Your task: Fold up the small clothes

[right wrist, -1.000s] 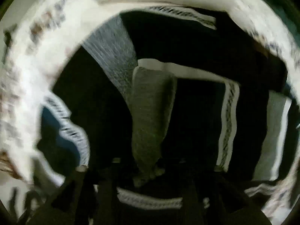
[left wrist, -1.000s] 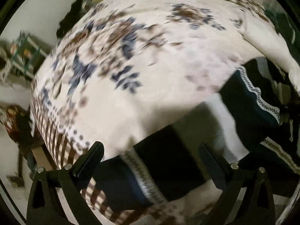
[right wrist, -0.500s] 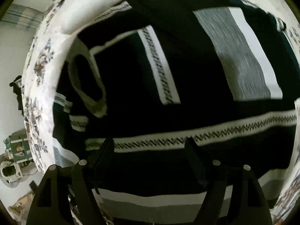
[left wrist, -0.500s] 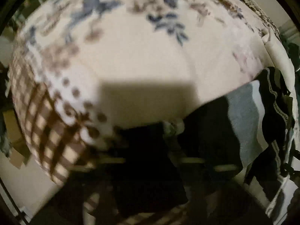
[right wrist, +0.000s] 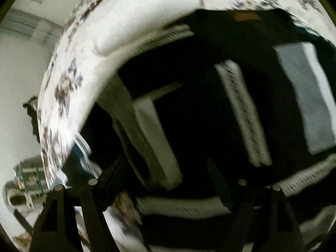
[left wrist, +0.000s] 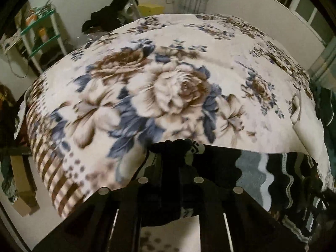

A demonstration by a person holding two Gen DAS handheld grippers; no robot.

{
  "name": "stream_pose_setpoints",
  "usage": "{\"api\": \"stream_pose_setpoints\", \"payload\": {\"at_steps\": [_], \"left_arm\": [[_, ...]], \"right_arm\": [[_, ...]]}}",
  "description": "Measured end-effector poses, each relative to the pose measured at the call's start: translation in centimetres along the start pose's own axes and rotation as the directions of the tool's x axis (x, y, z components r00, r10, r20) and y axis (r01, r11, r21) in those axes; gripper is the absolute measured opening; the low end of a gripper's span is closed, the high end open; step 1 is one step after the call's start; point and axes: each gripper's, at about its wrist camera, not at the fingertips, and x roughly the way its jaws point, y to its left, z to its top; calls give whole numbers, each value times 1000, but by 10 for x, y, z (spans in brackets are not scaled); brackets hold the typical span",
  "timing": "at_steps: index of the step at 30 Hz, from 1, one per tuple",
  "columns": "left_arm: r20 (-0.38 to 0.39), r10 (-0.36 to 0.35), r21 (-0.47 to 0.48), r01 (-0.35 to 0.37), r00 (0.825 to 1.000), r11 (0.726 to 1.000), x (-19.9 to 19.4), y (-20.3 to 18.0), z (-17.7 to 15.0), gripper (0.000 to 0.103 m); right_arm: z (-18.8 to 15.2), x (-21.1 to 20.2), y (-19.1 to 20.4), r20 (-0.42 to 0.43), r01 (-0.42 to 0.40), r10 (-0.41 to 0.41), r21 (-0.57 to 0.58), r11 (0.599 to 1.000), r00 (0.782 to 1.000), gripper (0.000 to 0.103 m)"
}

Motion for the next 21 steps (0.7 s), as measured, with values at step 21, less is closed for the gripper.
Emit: {"api": "stream_pose_setpoints", "payload": {"at_steps": [21], "left_arm": [[-248, -347, 416, 423, 905, 805, -78, -332, -104, 9]], "right_arm": [[-20, -122, -180, 8, 253, -259, 196, 947, 966, 81]]}}
